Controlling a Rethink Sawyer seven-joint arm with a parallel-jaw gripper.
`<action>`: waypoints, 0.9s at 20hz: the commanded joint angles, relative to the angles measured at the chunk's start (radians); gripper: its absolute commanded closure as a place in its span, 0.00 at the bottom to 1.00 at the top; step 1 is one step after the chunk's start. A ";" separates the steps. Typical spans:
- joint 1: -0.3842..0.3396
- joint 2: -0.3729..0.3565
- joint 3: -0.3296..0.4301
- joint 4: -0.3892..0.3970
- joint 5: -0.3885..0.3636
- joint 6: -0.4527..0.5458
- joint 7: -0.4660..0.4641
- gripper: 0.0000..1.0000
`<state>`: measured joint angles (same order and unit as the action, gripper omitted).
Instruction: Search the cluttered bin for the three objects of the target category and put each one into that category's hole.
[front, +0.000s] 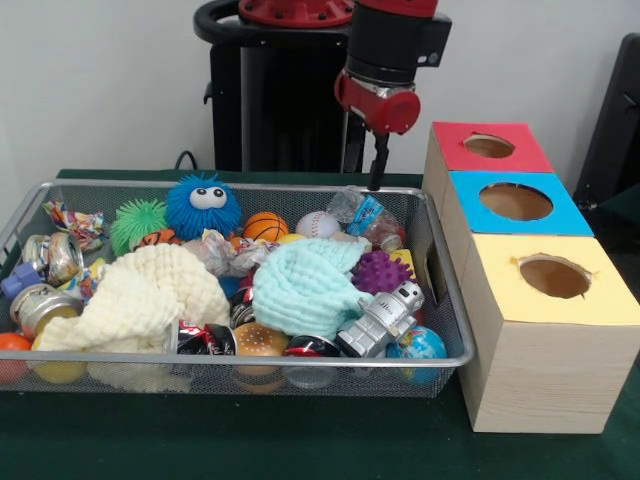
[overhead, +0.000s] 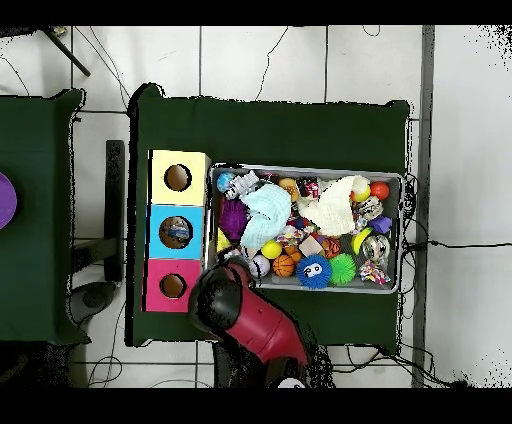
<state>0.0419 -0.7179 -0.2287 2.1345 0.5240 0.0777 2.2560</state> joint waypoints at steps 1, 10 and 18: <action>-0.053 0.063 0.127 -0.067 0.034 -0.038 0.193 0.00; -0.124 0.113 0.217 -0.056 0.002 -0.139 0.214 0.00; -0.169 0.168 0.277 -0.059 -0.019 -0.225 0.228 0.00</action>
<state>-0.0868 -0.6120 -0.0872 2.1343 0.5228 -0.0610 2.2560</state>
